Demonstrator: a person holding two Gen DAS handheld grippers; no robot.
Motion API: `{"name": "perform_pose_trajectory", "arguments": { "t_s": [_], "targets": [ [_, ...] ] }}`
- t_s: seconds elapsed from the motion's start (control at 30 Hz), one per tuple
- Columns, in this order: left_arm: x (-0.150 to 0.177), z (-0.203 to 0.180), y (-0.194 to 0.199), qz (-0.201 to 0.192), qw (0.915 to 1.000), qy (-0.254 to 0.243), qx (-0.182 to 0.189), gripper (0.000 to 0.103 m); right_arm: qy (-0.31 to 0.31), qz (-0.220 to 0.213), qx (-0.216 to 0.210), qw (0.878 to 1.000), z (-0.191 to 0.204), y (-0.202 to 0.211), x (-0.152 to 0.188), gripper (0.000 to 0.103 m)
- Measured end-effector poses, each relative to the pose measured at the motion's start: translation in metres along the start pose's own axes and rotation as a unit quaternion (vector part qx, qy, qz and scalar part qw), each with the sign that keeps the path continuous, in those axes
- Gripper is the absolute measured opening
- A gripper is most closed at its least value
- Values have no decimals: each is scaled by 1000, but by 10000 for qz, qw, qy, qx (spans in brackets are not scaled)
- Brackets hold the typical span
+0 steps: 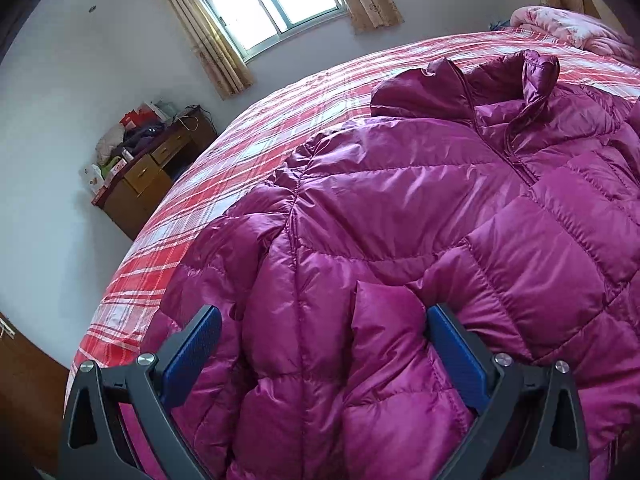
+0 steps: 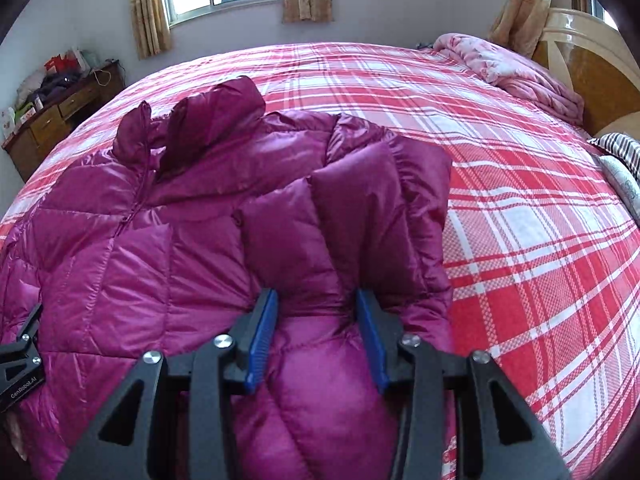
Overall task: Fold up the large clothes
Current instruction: 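Lower the left gripper onto the other sleeve cuff and close it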
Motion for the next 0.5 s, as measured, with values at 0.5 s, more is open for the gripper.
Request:
{"name": "perform_pose_trajectory", "arguments": {
  "t_s": [0.5],
  "targets": [
    [1, -1, 1, -35, 10000, -2, -18, 102, 443, -133, -503, 9977, 74, 30, 32, 71]
  ]
}}
Point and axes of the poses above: each gripper's, at about its wrist camera, not at the fingertips, and y roughly against the way its jaws point, z to its left, x to its underside, the point moved 1 cm from there along -y, roughly the way its jaws point, and after that the axes turned 5 degrees about y, right-handed, at the moved point
